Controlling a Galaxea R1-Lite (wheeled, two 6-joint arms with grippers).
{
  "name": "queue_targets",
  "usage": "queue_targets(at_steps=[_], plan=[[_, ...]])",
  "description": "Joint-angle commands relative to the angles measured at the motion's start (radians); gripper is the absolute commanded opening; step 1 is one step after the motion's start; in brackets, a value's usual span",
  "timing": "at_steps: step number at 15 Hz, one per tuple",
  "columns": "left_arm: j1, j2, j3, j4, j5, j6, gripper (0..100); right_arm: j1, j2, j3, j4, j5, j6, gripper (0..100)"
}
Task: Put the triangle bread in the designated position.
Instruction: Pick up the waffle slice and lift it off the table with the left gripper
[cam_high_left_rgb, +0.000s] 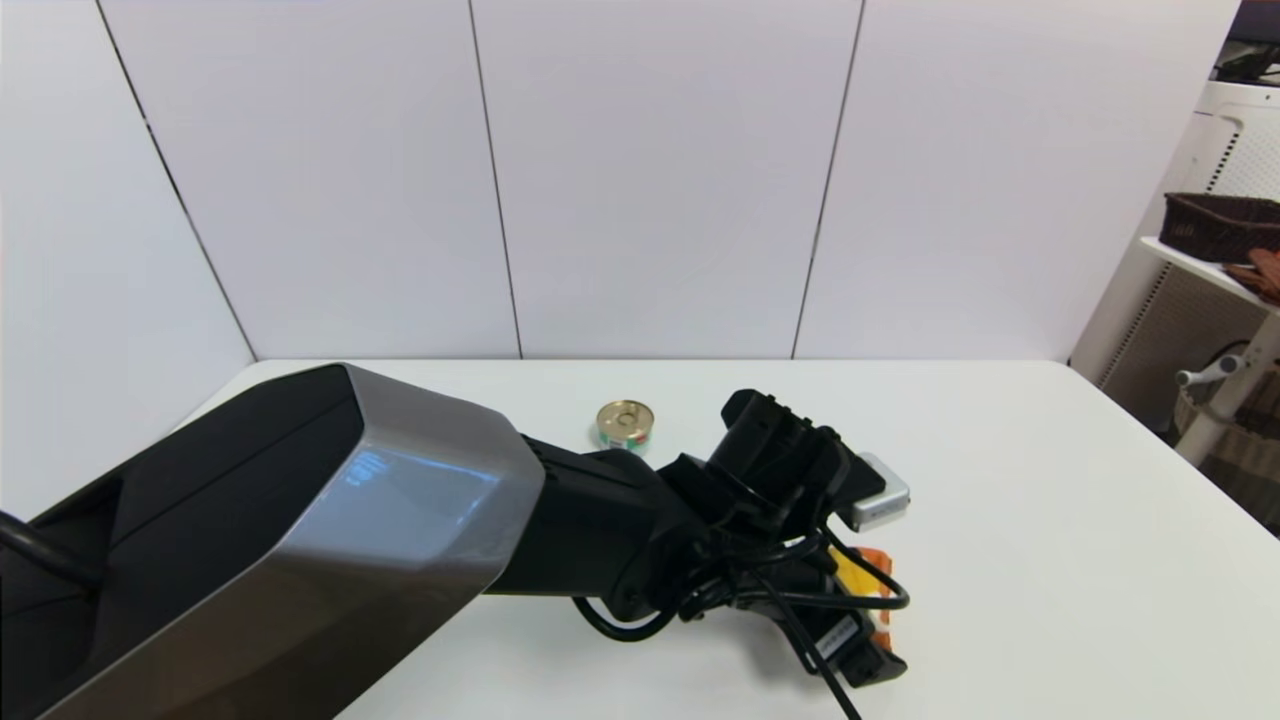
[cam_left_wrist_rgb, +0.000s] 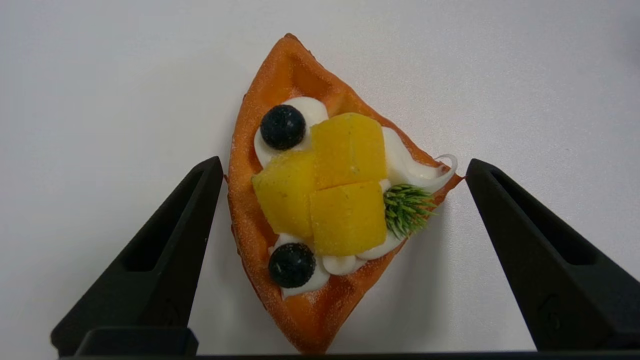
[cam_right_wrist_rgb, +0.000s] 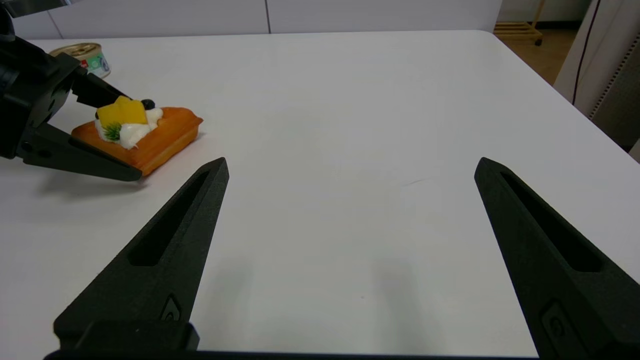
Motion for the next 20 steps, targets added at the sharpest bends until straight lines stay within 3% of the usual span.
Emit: queue_targets(at_steps=[1, 18, 19, 20], plan=[[0.005, -0.002, 0.000, 0.008, -0.001, 0.007, 100, 0.001, 0.001, 0.000, 0.000, 0.000, 0.000, 100], [0.006, 0.003, -0.021, 0.042, 0.017, 0.036, 100, 0.001, 0.001, 0.000, 0.000, 0.000, 0.000, 100], [0.006, 0.003, -0.023, 0.041, 0.017, 0.036, 0, 0.001, 0.001, 0.000, 0.000, 0.000, 0.000, 100], [0.006, 0.004, -0.021, 0.041, 0.016, 0.034, 0, 0.001, 0.001, 0.000, 0.000, 0.000, 0.000, 100]])
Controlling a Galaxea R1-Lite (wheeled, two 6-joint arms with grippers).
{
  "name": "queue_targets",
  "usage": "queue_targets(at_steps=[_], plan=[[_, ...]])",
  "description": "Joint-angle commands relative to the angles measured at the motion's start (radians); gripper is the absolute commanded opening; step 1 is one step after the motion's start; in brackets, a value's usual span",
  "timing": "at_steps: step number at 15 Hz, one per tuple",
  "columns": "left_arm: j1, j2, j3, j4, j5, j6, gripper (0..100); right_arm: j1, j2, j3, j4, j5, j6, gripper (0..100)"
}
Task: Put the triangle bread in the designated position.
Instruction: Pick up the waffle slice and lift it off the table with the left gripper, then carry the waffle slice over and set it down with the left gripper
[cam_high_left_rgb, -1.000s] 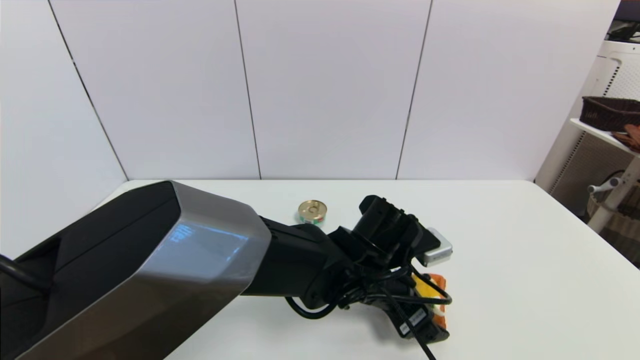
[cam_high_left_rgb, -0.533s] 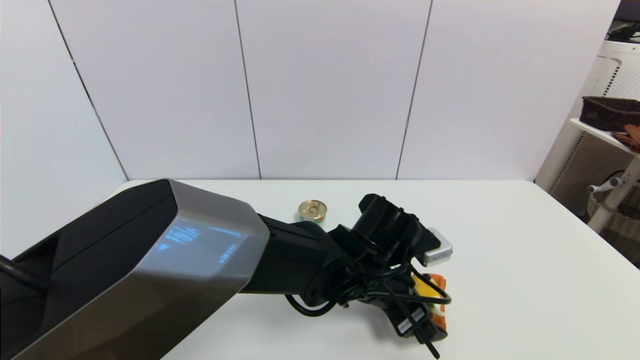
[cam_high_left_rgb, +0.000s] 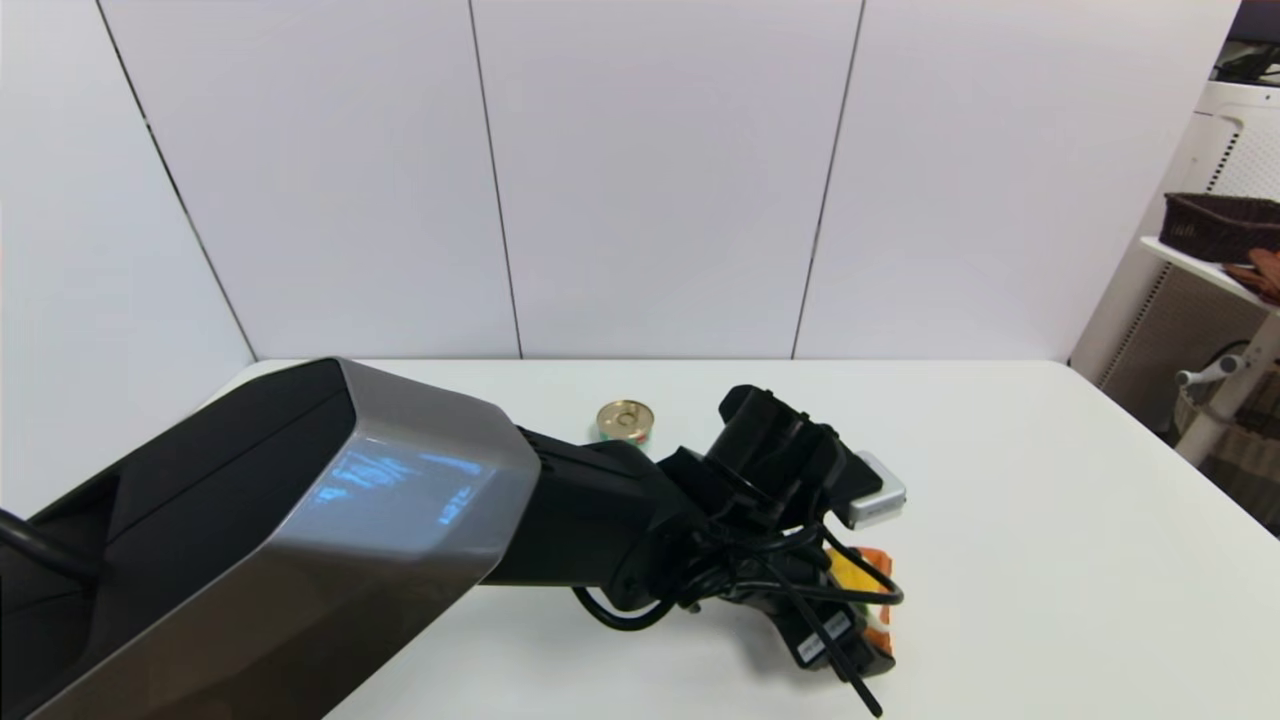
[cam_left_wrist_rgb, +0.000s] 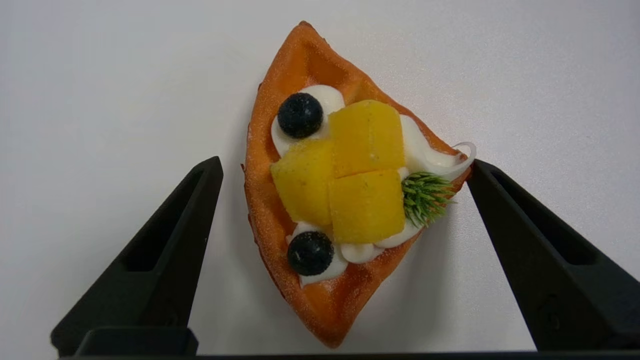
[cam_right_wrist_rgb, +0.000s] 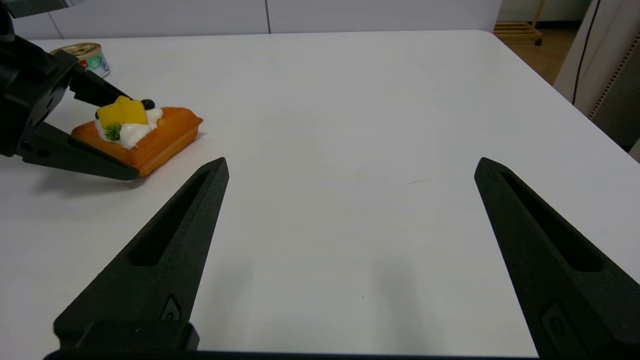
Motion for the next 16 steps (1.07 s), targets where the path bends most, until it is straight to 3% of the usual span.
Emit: queue_targets(at_steps=[1, 9, 16], plan=[[0.000, 0.004, -0.001, -0.001, -0.002, 0.000, 0, 0.000, 0.001, 0.000, 0.000, 0.000, 0.000, 100], [0.005, -0.025, 0.001, 0.000, -0.002, 0.002, 0, 0.000, 0.001, 0.000, 0.000, 0.000, 0.000, 100], [0.110, -0.167, 0.041, 0.057, -0.003, 0.057, 0, 0.000, 0.001, 0.000, 0.000, 0.000, 0.000, 100]])
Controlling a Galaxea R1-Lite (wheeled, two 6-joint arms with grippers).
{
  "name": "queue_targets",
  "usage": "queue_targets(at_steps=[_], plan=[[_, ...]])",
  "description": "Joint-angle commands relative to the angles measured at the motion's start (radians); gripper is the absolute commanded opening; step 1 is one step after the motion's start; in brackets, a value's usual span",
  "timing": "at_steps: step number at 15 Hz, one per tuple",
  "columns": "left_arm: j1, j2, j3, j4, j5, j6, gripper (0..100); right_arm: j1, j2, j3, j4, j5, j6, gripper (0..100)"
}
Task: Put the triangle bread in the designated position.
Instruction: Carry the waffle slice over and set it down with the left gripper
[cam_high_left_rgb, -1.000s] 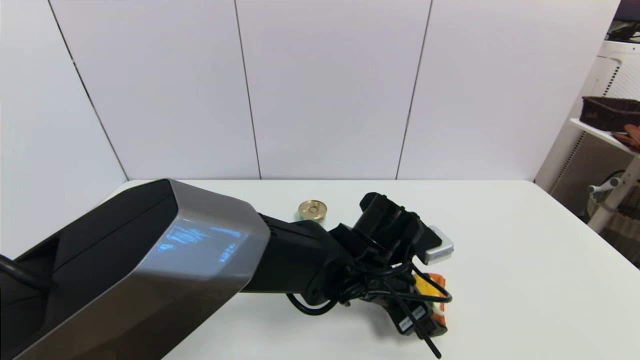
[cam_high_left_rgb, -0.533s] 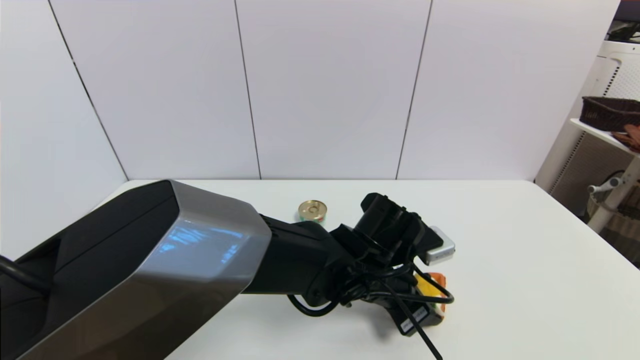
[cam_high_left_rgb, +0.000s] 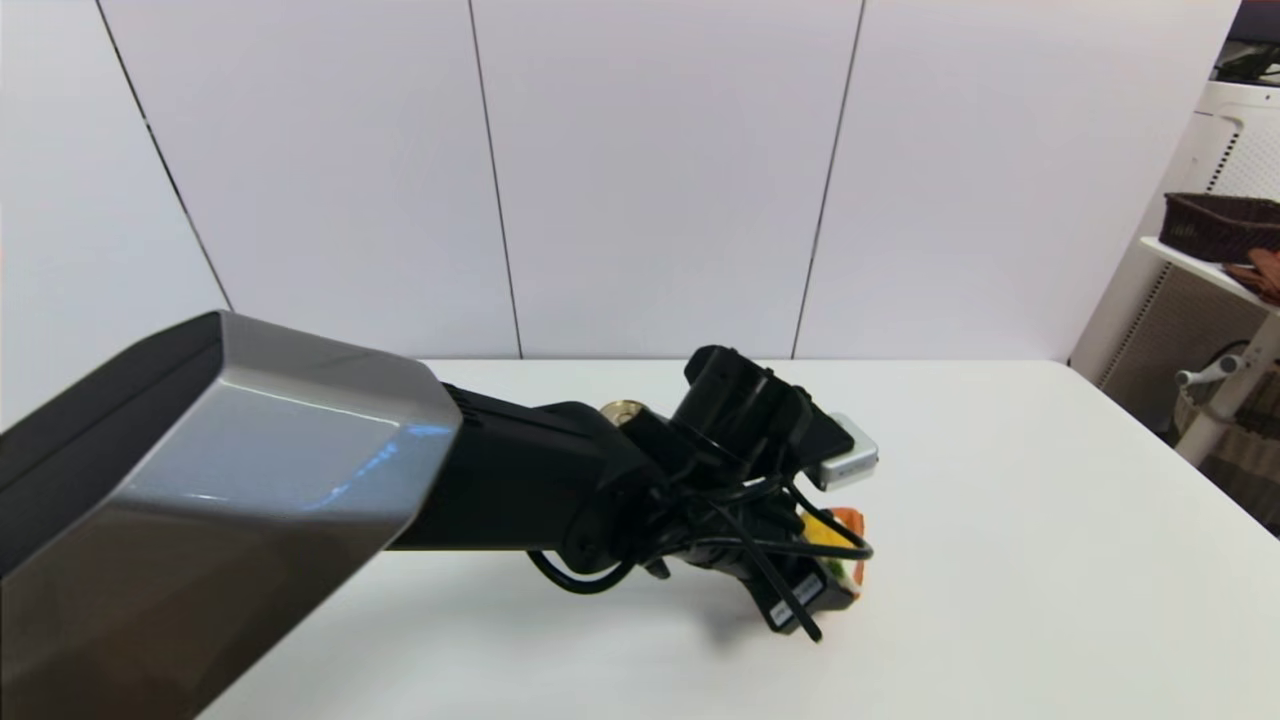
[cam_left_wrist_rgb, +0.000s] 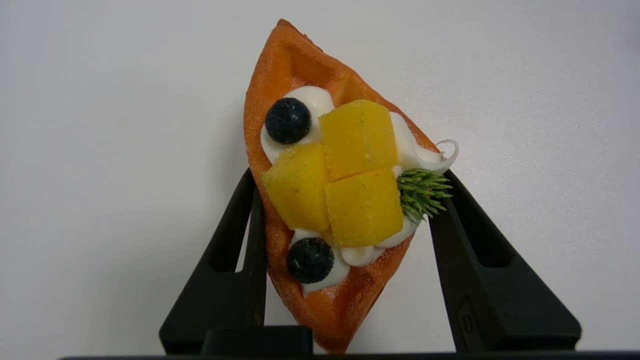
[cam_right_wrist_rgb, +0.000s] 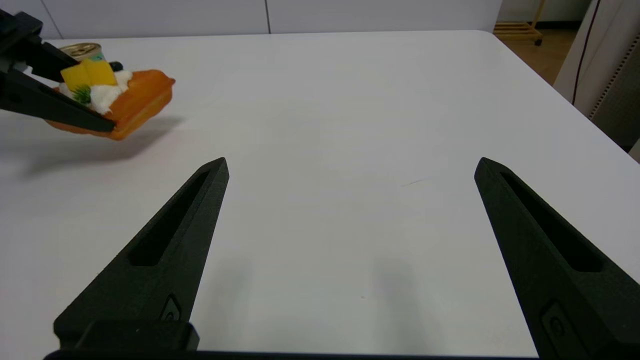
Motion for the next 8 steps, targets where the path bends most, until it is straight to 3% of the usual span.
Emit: queue_targets(at_steps=[1, 8], plan=[[0.089, -0.108, 0.023, 0.029, -0.003, 0.037, 0, 0.000, 0.001, 0.000, 0.000, 0.000, 0.000, 100], [0.353, -0.157, -0.063, 0.121, -0.012, 0.270, 0, 0.000, 0.001, 0.000, 0.000, 0.000, 0.000, 100]])
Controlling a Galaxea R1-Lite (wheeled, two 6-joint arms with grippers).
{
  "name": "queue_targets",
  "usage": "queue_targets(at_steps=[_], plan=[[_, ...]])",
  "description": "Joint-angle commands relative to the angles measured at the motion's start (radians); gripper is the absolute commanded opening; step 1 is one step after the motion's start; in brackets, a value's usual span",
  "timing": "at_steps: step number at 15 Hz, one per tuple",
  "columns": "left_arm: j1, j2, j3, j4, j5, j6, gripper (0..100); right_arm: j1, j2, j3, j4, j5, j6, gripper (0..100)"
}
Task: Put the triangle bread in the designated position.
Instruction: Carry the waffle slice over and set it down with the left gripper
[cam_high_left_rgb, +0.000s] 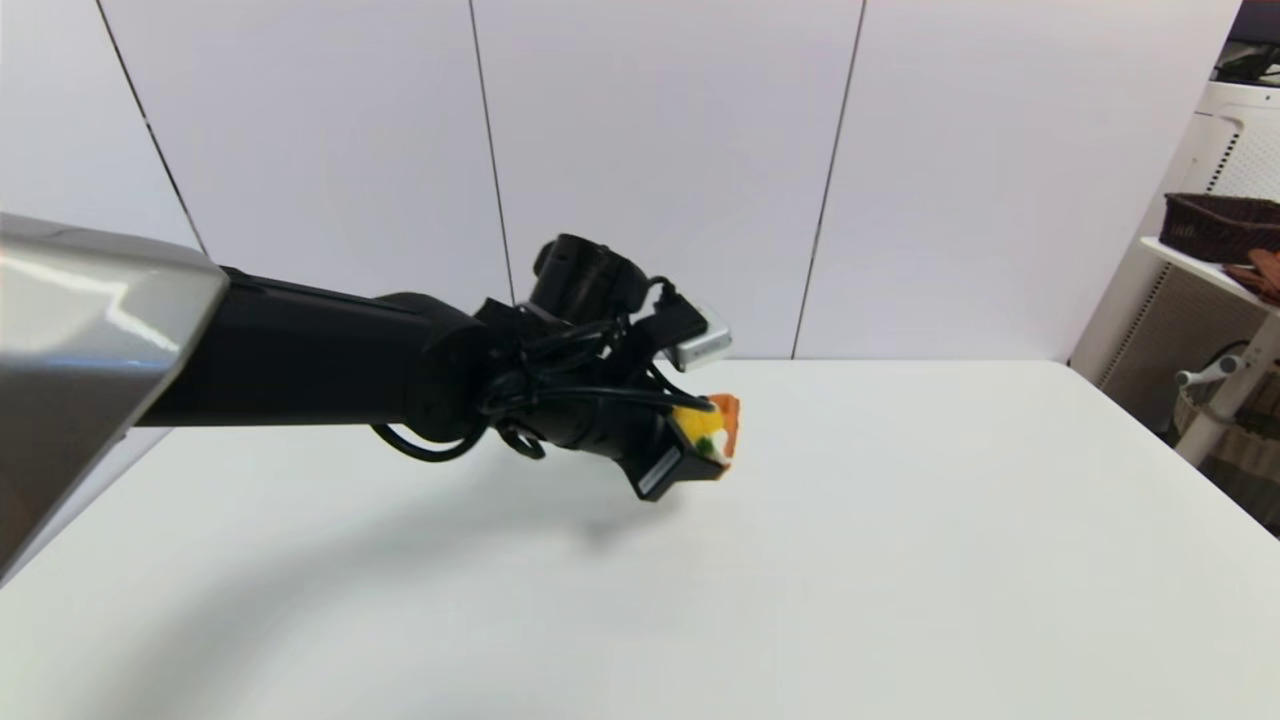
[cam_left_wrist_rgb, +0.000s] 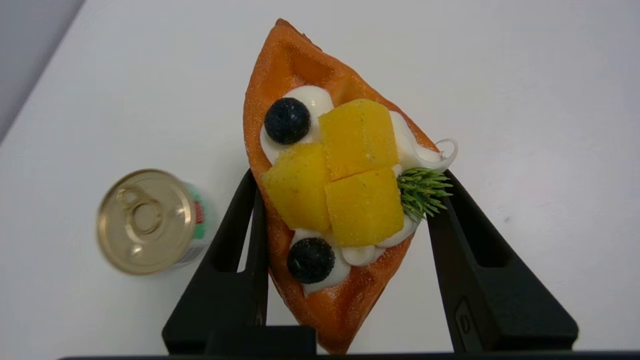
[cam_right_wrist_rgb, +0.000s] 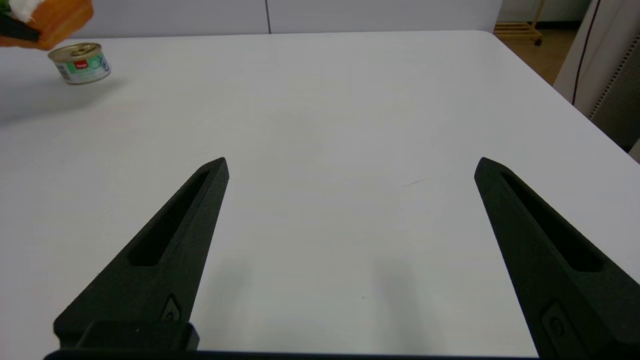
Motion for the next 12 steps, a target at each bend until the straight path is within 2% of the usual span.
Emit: queue_targets(at_steps=[1, 6, 12], plan=[[0.156, -0.002, -0.097, 0.050, -0.010, 0.156, 0, 0.000, 0.001, 0.000, 0.000, 0.000, 0.000, 100], [0.306, 0.095, -0.247, 0.068, -0.068, 0.324, 0, 0.000, 0.001, 0.000, 0.000, 0.000, 0.000, 100], [0.381, 0.297, -0.440, 0.061, -0.166, 0.424, 0, 0.000, 0.001, 0.000, 0.000, 0.000, 0.000, 100]])
